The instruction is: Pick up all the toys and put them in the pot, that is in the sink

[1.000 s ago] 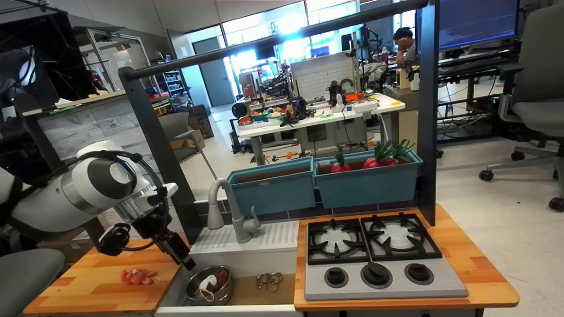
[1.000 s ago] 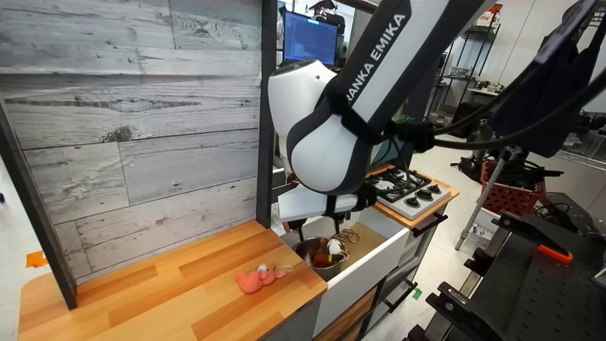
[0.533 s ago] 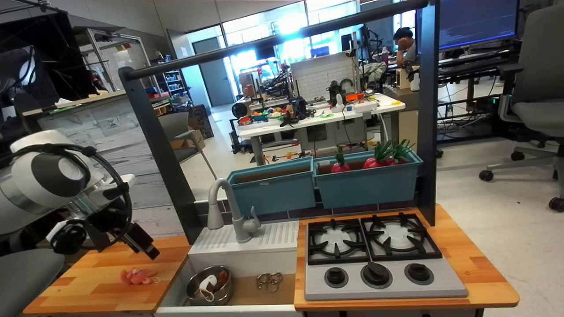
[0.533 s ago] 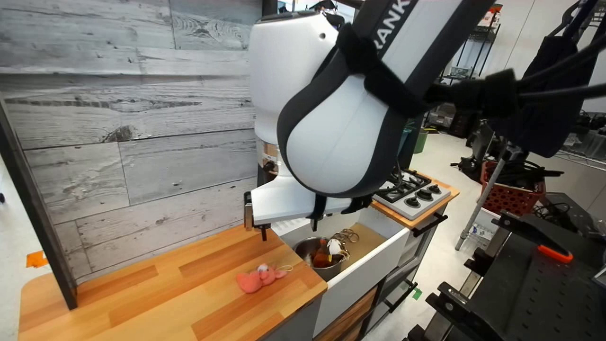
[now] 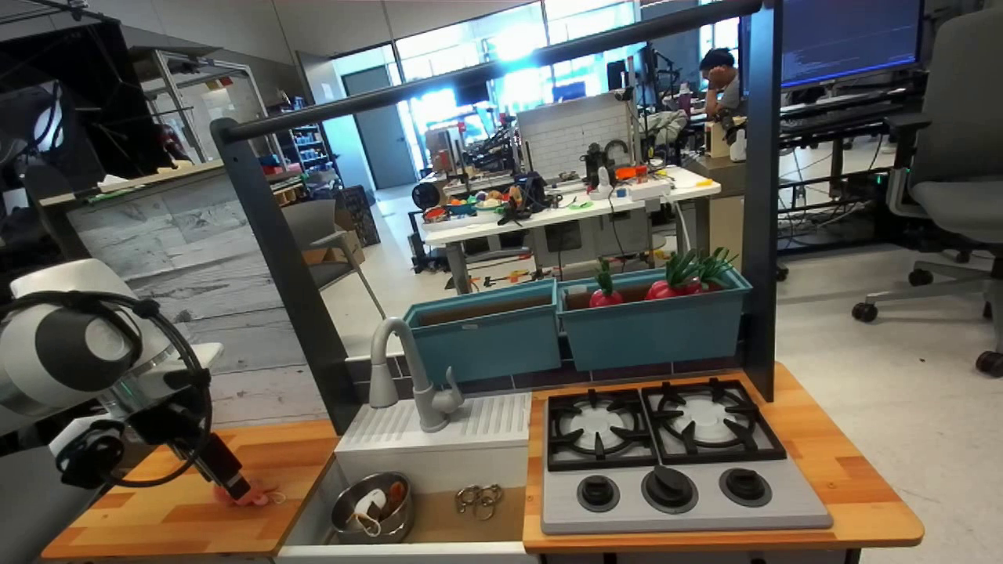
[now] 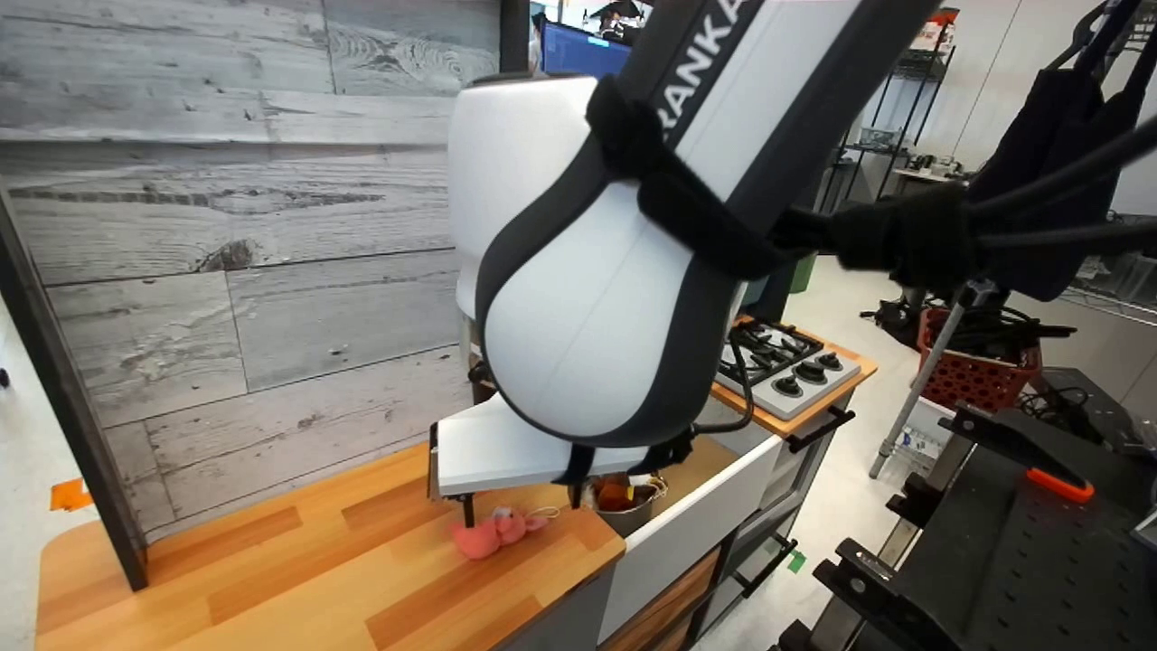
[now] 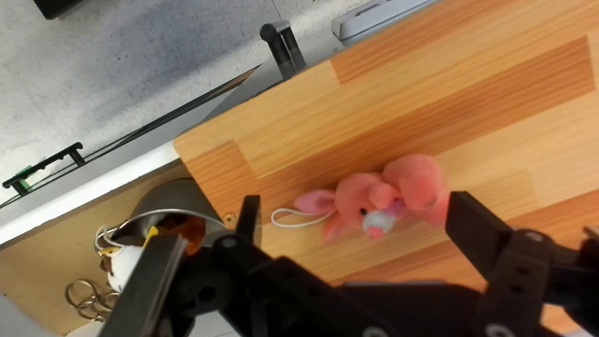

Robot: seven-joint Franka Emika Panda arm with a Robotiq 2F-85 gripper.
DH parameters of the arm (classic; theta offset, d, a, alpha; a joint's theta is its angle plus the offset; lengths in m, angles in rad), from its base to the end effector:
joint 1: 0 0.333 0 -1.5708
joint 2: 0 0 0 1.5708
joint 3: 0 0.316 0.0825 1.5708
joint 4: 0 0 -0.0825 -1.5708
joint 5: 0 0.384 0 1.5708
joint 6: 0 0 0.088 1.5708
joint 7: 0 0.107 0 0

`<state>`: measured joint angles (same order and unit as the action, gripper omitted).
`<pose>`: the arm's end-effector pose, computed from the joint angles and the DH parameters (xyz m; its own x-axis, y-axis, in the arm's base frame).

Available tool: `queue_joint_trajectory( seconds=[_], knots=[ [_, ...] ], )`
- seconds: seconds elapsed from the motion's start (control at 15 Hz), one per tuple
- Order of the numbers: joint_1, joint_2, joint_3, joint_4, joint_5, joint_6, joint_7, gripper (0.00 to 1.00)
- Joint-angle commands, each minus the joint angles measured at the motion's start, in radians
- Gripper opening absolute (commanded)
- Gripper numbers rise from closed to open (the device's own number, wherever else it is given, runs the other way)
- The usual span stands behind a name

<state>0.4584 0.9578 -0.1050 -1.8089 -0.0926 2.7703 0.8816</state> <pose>0.5735 0.2158 0.0159 0.9197 -0.3820 0.0904 -0.3890 -0.9180 0.0779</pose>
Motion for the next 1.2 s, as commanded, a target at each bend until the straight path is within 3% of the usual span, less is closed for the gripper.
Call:
queue_joint_trajectory(
  seconds=[0.0,0.4,0.67,0.93,1.0,1.13],
  knots=[
    [0.002,0.073,0.009,0.085,0.047,-0.009,-0.009,0.74],
    [0.019,0.122,-0.004,0.144,0.052,0.001,-0.003,0.27],
    [0.029,0.09,-0.005,0.104,0.046,0.034,-0.008,0.0],
    [0.047,0.027,-0.016,0.034,0.031,0.084,-0.034,0.0],
    [0.054,0.013,-0.021,0.017,0.027,0.088,-0.043,0.26],
    [0.085,-0.012,-0.054,-0.003,0.016,0.055,-0.046,0.34]
  ],
)
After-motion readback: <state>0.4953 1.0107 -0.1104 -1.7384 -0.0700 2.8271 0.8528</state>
